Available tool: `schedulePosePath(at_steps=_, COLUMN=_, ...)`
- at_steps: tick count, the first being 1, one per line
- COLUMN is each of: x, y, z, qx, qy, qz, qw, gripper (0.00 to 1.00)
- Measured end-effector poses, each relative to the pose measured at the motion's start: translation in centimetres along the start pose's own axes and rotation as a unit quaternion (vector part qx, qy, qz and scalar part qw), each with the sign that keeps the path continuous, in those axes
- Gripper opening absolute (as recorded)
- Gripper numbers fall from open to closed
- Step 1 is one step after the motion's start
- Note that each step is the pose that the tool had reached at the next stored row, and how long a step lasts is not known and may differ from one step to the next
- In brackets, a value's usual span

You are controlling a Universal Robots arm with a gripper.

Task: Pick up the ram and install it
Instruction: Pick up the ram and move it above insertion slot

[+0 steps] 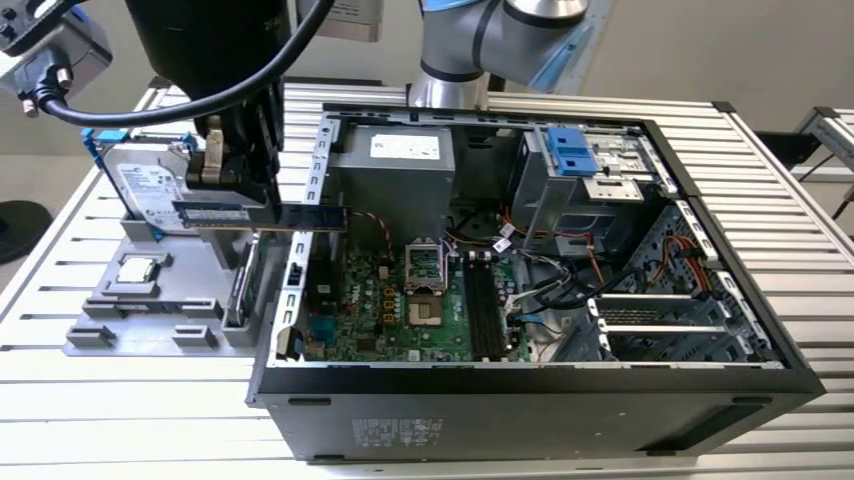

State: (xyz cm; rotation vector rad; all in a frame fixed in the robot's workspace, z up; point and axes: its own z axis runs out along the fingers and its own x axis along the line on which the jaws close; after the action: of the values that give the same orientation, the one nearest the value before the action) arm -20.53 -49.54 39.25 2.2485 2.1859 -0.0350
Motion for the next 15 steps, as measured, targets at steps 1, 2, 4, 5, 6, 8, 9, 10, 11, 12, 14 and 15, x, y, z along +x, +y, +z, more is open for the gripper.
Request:
schedulePosePath(at_steps=1, x=0.00, y=0.11, z=0.00, qx=0.0000, qy=-0.0001, qz=0.000, qw=1.0000, gripper=0.00)
schedulePosePath(at_steps=2, x=0.01, y=0.22, z=0.00, qx=0.0000, qy=-0.0001, qz=0.000, qw=1.0000, gripper=0.00)
schedulePosePath(at_steps=4, x=0.01, y=0.42, z=0.00, qx=0.0000, qy=-0.0002, qz=0.000, qw=1.0000, gripper=0.00)
schedulePosePath(at_steps=5, x=0.01, y=0.52, z=-0.01, qx=0.0000, qy=-0.0003, qz=0.000, qw=1.0000, gripper=0.00)
schedulePosePath(at_steps=6, x=0.02, y=0.61, z=-0.01, qx=0.0000, qy=-0.0003, qz=0.000, qw=1.0000, gripper=0.00)
schedulePosePath(at_steps=8, x=0.02, y=0.82, z=-0.01, qx=0.0000, qy=-0.0004, qz=0.000, qw=1.0000, gripper=0.00)
schedulePosePath(at_steps=9, x=0.03, y=0.91, z=-0.01, qx=0.0000, qy=-0.0004, qz=0.000, qw=1.0000, gripper=0.00)
schedulePosePath(at_steps=10, x=0.03, y=1.01, z=-0.01, qx=0.0000, qy=-0.0005, qz=0.000, qw=1.0000, gripper=0.00)
schedulePosePath(at_steps=11, x=0.03, y=1.11, z=-0.02, qx=0.0000, qy=-0.0005, qz=0.000, qw=1.0000, gripper=0.00)
schedulePosePath(at_steps=12, x=0.03, y=1.21, z=-0.02, qx=0.0000, qy=-0.0006, qz=0.000, qw=1.0000, gripper=0.00)
schedulePosePath(at_steps=14, x=0.04, y=1.39, z=-0.01, qx=0.0000, qy=-0.0006, qz=0.000, qw=1.0000, gripper=0.00)
schedulePosePath(at_steps=15, x=0.04, y=1.51, z=-0.02, qx=0.0000, qy=-0.0007, qz=0.000, qw=1.0000, gripper=0.00)
